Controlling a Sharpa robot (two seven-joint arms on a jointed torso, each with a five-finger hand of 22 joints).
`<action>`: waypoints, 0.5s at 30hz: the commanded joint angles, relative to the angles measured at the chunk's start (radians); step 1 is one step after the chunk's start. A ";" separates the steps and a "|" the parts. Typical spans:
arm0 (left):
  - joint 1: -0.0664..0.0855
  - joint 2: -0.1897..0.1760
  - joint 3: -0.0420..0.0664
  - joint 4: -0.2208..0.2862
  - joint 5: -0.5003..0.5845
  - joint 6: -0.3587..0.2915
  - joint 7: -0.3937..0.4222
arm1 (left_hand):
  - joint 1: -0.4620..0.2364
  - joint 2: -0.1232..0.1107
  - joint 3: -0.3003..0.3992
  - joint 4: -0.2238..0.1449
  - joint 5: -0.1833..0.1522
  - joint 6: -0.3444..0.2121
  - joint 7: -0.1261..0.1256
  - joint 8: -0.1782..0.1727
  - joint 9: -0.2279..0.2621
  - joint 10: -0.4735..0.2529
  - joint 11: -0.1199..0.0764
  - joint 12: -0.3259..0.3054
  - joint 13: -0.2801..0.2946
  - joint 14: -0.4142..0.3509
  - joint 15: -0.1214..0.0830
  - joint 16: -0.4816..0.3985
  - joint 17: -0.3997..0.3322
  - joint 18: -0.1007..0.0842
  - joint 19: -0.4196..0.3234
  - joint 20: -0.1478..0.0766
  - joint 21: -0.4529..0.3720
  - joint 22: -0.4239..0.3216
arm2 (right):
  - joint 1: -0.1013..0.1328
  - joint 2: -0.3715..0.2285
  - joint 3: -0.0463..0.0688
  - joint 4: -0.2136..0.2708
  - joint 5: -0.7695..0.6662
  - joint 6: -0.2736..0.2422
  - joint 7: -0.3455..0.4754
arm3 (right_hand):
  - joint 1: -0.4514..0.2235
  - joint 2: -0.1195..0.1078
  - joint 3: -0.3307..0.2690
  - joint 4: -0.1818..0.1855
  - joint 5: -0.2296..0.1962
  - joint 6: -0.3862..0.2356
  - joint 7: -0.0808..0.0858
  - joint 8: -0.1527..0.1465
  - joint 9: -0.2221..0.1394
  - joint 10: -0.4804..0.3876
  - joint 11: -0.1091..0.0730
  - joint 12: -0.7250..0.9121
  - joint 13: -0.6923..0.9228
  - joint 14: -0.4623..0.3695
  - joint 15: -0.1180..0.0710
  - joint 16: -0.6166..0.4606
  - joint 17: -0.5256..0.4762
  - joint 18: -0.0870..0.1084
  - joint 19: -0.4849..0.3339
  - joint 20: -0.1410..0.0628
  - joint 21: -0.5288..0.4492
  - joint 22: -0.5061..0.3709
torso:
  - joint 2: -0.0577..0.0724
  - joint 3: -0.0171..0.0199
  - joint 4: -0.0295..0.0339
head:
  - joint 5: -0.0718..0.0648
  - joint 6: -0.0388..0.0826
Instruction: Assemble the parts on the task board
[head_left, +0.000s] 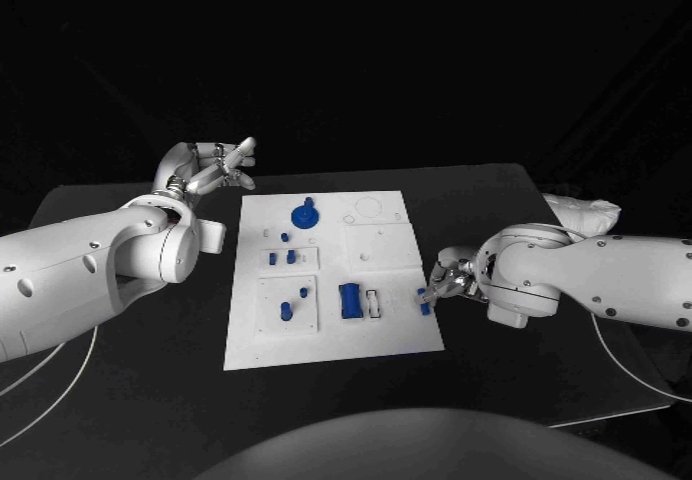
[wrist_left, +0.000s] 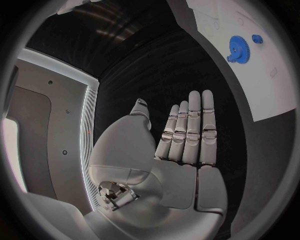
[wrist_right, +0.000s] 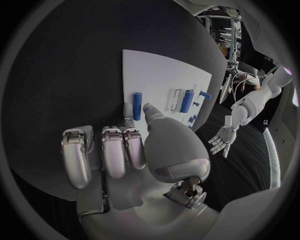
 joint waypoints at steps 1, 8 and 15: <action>0.001 0.001 0.001 0.002 -0.001 0.014 0.006 | -0.001 0.007 -0.006 0.001 0.006 -0.008 0.002 -0.005 0.002 -0.006 0.002 0.004 -0.001 0.004 -0.001 0.000 -0.002 0.011 0.007 0.001 -0.004 -0.002 | -0.007 0.007 -0.003 -0.005 -0.011 0.032 -0.022 | 0.004 0.012 0.011 -0.001 0.001 0.013 -0.002 -0.008 -0.009 0.106 -0.010 0.004 0.263 0.106 -0.010 0.004 0.263 -0.007 0.106 -0.006 0.005 0.263 | 0.001 -0.0009 -0.0003 | 0.000 0.000; 0.001 0.003 0.001 0.002 -0.001 0.014 0.006 | -0.001 0.007 -0.006 0.001 0.006 -0.008 0.002 -0.005 0.002 -0.006 0.002 0.004 -0.001 0.004 -0.001 0.000 -0.002 0.011 0.007 0.001 -0.004 -0.002 | -0.009 0.017 -0.003 -0.014 -0.011 0.041 -0.029 | 0.014 0.022 0.034 -0.010 0.010 0.026 -0.007 -0.023 -0.020 0.106 -0.015 0.004 0.263 0.106 -0.014 0.004 0.263 -0.007 0.106 -0.010 0.005 0.263 | 0.000 -0.0002 -0.0004 | 0.000 0.000; 0.001 0.002 0.001 0.002 -0.001 0.014 0.006 | -0.001 0.007 -0.006 0.001 0.006 -0.008 0.002 -0.005 0.002 -0.006 0.002 0.004 -0.001 0.004 -0.001 0.000 -0.002 0.011 0.007 0.001 -0.004 -0.002 | -0.012 0.028 -0.003 -0.025 -0.011 0.055 -0.038 | 0.023 0.024 0.058 -0.021 0.014 0.037 -0.007 -0.049 -0.037 0.106 -0.016 0.004 0.263 0.106 -0.014 0.004 0.263 -0.007 0.106 -0.012 0.005 0.263 | 0.000 0.0000 0.0001 | -0.001 0.000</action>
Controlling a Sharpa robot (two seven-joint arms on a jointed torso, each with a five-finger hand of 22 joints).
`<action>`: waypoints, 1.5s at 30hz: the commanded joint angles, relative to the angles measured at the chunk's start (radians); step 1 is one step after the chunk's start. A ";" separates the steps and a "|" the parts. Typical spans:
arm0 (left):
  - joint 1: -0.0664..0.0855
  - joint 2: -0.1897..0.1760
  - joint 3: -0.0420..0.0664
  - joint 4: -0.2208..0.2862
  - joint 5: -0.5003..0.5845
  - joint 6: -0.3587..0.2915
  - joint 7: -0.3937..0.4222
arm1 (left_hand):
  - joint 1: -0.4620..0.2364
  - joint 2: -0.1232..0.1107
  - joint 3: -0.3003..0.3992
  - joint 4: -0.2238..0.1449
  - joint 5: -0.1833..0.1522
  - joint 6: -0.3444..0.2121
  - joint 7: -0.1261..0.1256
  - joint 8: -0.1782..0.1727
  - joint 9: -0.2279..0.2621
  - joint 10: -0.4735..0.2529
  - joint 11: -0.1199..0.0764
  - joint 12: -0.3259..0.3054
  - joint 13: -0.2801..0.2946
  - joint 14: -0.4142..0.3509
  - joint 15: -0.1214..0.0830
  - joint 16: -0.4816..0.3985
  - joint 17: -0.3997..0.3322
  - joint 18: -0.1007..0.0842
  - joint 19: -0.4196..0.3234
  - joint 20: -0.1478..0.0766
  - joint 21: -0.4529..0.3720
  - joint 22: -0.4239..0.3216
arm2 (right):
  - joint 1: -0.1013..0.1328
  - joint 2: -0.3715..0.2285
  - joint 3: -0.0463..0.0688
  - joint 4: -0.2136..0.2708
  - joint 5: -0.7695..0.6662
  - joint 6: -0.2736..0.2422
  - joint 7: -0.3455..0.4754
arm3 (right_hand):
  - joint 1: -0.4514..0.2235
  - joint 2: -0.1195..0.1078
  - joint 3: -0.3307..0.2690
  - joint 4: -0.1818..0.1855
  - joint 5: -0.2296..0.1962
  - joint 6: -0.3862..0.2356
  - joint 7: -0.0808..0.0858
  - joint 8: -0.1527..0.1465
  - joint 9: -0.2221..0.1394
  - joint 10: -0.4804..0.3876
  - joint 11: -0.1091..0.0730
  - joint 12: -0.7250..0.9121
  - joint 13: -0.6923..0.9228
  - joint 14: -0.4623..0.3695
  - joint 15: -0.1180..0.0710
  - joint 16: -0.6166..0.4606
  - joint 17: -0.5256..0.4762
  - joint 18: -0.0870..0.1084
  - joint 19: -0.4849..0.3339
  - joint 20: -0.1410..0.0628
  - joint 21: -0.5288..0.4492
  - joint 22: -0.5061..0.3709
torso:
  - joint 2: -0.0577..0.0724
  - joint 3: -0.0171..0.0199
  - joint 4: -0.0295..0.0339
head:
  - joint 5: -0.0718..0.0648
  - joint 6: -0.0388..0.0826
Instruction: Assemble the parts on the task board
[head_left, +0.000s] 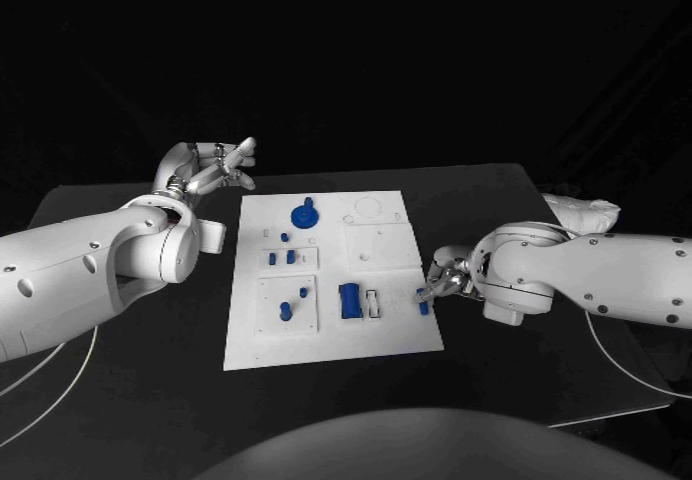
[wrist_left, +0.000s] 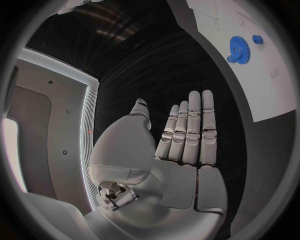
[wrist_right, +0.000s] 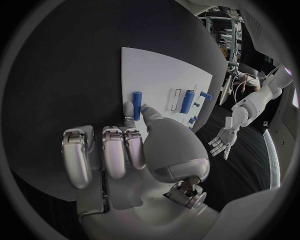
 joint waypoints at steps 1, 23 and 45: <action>0.001 0.002 0.001 0.002 -0.001 0.013 0.006 | -0.001 0.007 -0.006 0.001 0.006 -0.008 0.002 -0.005 0.002 -0.006 0.002 0.004 -0.001 0.004 -0.001 0.000 -0.002 0.012 0.007 0.001 -0.004 -0.002 | -0.011 0.007 -0.006 -0.006 -0.008 0.043 -0.039 | 0.004 0.002 0.007 0.000 0.004 0.009 0.000 -0.035 -0.040 0.106 -0.008 0.004 0.263 0.106 -0.007 0.004 0.263 -0.007 0.107 -0.008 0.005 0.263 | 0.000 0.0004 0.0005 | 0.000 0.000; 0.001 0.000 0.001 0.003 -0.001 0.018 0.005 | -0.001 0.007 -0.006 0.001 0.006 -0.008 0.002 -0.005 0.002 -0.006 0.002 0.004 -0.001 0.004 -0.001 0.000 -0.002 0.012 0.007 0.001 -0.004 -0.002 | -0.018 0.028 -0.006 -0.023 -0.037 0.078 -0.061 | -0.025 -0.056 0.021 -0.016 0.058 0.036 0.007 -0.091 -0.076 0.106 -0.003 0.004 0.263 0.106 -0.002 0.004 0.263 -0.007 0.107 -0.005 0.005 0.263 | 0.001 0.0004 0.0002 | -0.004 0.000; 0.001 -0.003 0.001 0.005 -0.002 0.016 0.002 | 0.001 0.010 -0.009 0.001 0.006 -0.009 0.002 -0.005 0.002 -0.006 0.002 0.004 -0.001 0.003 -0.001 0.001 -0.003 0.011 0.008 0.001 -0.006 -0.003 | -0.019 0.020 -0.006 -0.009 -0.021 0.022 -0.023 | 0.014 -0.076 0.193 -0.121 0.254 0.065 0.020 -0.178 -0.157 0.106 0.011 0.004 0.263 0.106 0.012 0.004 0.263 -0.007 0.107 0.008 0.005 0.263 | 0.000 0.0012 -0.0006 | 0.002 0.000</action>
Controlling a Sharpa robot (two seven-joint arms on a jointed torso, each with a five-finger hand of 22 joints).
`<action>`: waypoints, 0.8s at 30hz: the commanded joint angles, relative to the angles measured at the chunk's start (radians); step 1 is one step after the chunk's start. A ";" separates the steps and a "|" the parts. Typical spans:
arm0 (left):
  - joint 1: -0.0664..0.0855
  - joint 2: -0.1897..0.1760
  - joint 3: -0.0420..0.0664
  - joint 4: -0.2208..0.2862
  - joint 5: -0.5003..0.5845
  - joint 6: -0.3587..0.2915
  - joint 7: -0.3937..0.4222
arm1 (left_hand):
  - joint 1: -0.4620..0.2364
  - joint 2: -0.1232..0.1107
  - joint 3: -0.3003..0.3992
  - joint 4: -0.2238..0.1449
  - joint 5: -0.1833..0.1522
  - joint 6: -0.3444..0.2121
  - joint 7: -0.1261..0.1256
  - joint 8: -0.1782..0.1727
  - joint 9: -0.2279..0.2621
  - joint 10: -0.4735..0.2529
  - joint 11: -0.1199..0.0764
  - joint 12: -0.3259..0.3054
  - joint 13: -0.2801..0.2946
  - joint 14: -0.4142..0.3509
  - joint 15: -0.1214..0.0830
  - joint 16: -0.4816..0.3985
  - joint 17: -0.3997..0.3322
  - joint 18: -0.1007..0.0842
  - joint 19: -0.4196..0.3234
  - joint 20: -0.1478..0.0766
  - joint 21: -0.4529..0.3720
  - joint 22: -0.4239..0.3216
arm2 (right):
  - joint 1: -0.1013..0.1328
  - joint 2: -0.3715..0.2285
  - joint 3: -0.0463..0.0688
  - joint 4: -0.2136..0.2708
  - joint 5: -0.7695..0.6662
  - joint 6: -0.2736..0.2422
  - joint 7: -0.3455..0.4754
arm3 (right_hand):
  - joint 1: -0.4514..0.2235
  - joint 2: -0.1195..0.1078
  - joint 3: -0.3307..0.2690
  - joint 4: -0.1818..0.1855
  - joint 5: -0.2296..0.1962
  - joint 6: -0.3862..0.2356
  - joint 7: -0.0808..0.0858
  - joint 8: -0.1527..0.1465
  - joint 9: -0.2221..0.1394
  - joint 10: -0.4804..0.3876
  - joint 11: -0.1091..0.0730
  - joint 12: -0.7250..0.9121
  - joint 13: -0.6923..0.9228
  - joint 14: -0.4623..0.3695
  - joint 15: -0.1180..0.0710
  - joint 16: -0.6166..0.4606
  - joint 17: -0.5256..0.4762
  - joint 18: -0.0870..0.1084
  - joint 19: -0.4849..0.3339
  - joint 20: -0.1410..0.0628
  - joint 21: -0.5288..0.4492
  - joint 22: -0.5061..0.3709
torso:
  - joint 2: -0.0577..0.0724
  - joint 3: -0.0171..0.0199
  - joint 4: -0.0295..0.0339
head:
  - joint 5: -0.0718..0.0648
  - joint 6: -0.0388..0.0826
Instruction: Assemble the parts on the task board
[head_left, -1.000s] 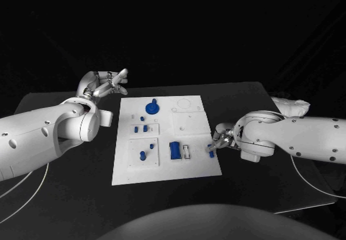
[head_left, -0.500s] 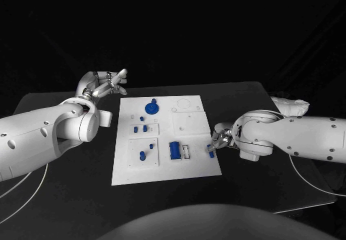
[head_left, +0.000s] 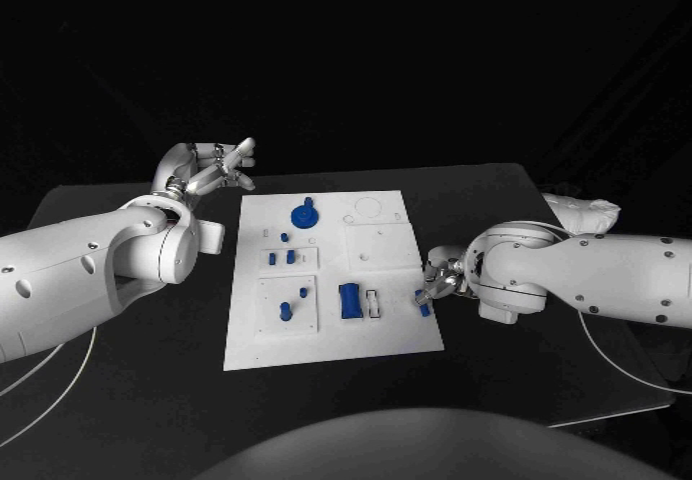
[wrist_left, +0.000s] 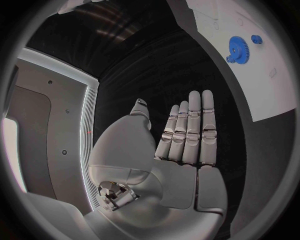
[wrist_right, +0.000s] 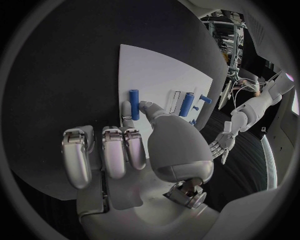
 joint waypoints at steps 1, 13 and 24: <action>0.001 0.000 0.001 0.003 -0.002 0.014 0.004 | 0.001 0.010 -0.006 -0.002 0.006 -0.005 -0.002 -0.005 0.002 -0.006 0.002 0.004 -0.001 0.003 -0.001 0.001 -0.001 0.012 0.008 0.001 -0.006 -0.001 | -0.013 -0.004 -0.011 0.001 0.021 0.000 -0.024 | 0.011 0.001 0.060 -0.050 0.004 0.006 0.001 -0.158 -0.243 0.103 0.007 0.004 0.263 0.103 0.008 0.004 0.263 -0.007 0.105 0.006 0.005 0.263 | -0.001 0.0005 -0.0009 | 0.002 0.000; 0.001 0.000 0.001 0.002 -0.004 0.015 0.003 | 0.001 0.010 -0.006 -0.002 0.006 -0.005 -0.002 -0.005 0.002 -0.006 0.002 0.004 -0.001 0.003 -0.001 0.001 -0.001 0.012 0.008 0.001 -0.006 -0.001 | -0.012 -0.026 -0.010 0.033 0.136 -0.083 0.049 | 0.016 -0.008 0.106 -0.080 -0.005 0.022 0.008 -0.201 -0.296 0.103 0.013 0.004 0.263 0.103 0.013 0.004 0.263 -0.007 0.105 0.010 0.005 0.263 | 0.000 0.0001 -0.0012 | 0.008 0.000; 0.001 0.001 0.001 0.000 -0.005 0.016 0.002 | 0.001 0.011 -0.008 -0.001 0.006 -0.005 -0.002 -0.005 0.002 -0.006 0.002 0.004 -0.001 0.003 -0.001 0.001 -0.001 0.012 0.009 0.001 -0.007 -0.002 | 0.014 -0.048 -0.010 0.057 0.230 -0.113 0.124 | 0.009 -0.015 0.107 -0.083 -0.017 0.036 0.010 -0.205 -0.306 0.103 0.015 0.004 0.263 0.103 0.014 0.004 0.263 -0.007 0.105 0.011 0.005 0.263 | 0.000 0.0003 -0.0009 | 0.009 0.000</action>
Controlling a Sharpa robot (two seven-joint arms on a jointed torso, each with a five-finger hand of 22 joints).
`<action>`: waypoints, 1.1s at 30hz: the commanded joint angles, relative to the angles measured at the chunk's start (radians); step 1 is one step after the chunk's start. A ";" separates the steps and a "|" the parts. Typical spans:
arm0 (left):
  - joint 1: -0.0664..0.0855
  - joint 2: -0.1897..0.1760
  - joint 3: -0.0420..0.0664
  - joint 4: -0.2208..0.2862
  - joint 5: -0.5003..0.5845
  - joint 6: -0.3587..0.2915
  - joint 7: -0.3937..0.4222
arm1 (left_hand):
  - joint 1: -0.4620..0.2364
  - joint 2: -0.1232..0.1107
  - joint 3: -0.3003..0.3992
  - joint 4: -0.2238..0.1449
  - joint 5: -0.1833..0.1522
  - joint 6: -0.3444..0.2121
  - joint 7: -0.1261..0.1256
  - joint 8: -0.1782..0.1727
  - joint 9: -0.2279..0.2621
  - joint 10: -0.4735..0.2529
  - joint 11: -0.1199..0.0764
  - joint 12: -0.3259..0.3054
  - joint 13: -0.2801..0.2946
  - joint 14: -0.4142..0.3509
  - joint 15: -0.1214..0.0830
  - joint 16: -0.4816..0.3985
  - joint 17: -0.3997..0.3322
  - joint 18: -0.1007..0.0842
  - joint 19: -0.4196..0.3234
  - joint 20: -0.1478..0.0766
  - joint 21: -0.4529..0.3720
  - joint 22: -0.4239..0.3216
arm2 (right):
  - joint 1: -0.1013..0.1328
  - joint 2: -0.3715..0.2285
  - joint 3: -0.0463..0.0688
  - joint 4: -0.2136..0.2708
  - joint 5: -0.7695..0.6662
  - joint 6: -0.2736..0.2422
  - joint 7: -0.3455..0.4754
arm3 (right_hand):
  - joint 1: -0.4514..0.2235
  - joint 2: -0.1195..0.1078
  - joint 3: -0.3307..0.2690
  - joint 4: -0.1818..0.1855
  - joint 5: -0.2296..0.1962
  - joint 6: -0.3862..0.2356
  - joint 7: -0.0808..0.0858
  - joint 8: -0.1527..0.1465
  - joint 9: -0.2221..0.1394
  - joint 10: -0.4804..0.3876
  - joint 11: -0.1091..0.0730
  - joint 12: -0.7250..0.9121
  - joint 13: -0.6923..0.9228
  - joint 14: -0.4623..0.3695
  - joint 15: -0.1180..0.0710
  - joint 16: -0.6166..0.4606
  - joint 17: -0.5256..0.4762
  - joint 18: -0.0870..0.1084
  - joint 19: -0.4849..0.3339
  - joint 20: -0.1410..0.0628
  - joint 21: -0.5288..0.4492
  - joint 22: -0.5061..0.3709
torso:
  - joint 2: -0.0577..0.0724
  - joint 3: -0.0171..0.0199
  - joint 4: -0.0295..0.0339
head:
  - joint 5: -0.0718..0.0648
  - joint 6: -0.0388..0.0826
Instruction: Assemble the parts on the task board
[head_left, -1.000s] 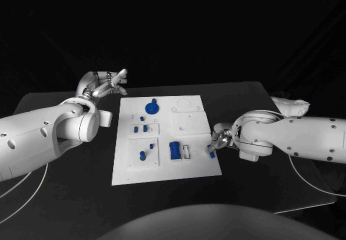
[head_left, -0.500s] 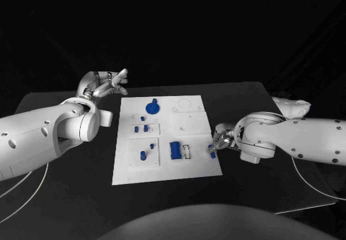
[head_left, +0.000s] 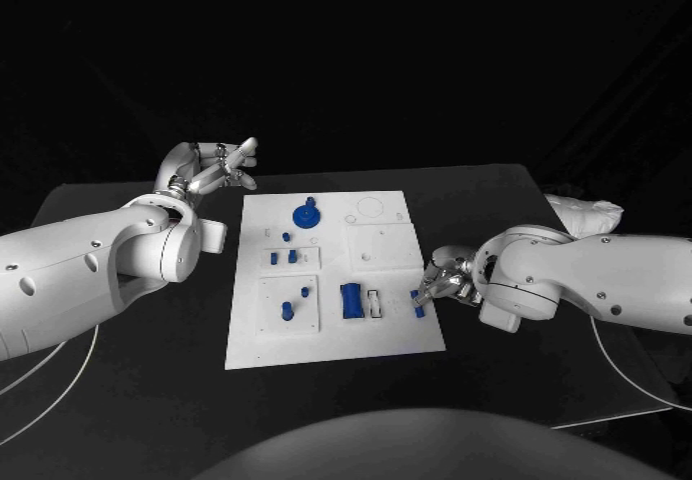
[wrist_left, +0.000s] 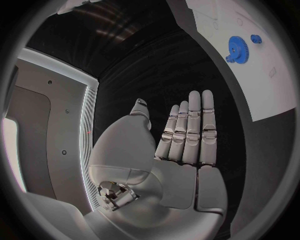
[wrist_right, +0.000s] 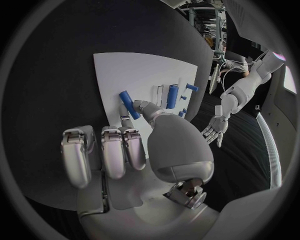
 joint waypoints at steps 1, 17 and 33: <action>0.001 0.003 0.001 0.001 -0.004 0.015 0.005 | 0.001 0.011 -0.005 0.001 0.006 -0.005 -0.002 -0.005 0.001 -0.006 0.002 0.004 -0.001 0.003 -0.001 0.001 -0.002 0.011 0.009 0.001 -0.003 -0.001 | 0.003 -0.001 -0.002 0.004 0.065 -0.013 0.058 | 0.001 -0.009 0.001 0.001 -0.009 0.008 0.002 0.009 0.004 0.103 0.008 0.004 0.263 0.103 0.008 0.004 0.263 -0.007 0.105 0.004 0.005 0.263 | 0.000 0.0000 0.0002 | 0.001 0.000; 0.001 0.005 0.001 0.000 -0.004 0.016 0.004 | 0.001 0.011 -0.005 0.001 0.006 -0.005 -0.002 -0.005 0.001 -0.006 0.002 0.004 -0.001 0.003 -0.001 0.001 -0.002 0.011 0.009 0.001 -0.003 -0.001 | 0.009 -0.002 -0.002 0.000 0.146 -0.011 0.127 | -0.012 -0.015 -0.005 0.005 -0.047 0.027 0.001 0.000 -0.014 0.103 0.008 0.004 0.263 0.103 0.008 0.004 0.263 -0.007 0.105 0.006 0.005 0.263 | -0.001 -0.0001 0.0004 | 0.001 0.000; 0.001 0.004 0.001 0.001 -0.004 0.017 0.002 | 0.001 0.011 -0.005 0.001 0.006 -0.005 -0.002 -0.005 0.001 -0.006 0.002 0.004 -0.001 0.003 -0.001 0.001 -0.002 0.011 0.009 0.001 -0.003 -0.001 | 0.014 0.018 -0.002 -0.016 0.317 0.026 0.176 | -0.016 -0.017 -0.010 0.007 -0.064 0.035 0.000 -0.005 -0.022 0.103 0.007 0.004 0.263 0.103 0.007 0.004 0.263 -0.007 0.105 0.005 0.005 0.263 | 0.000 -0.0003 -0.0006 | 0.006 0.000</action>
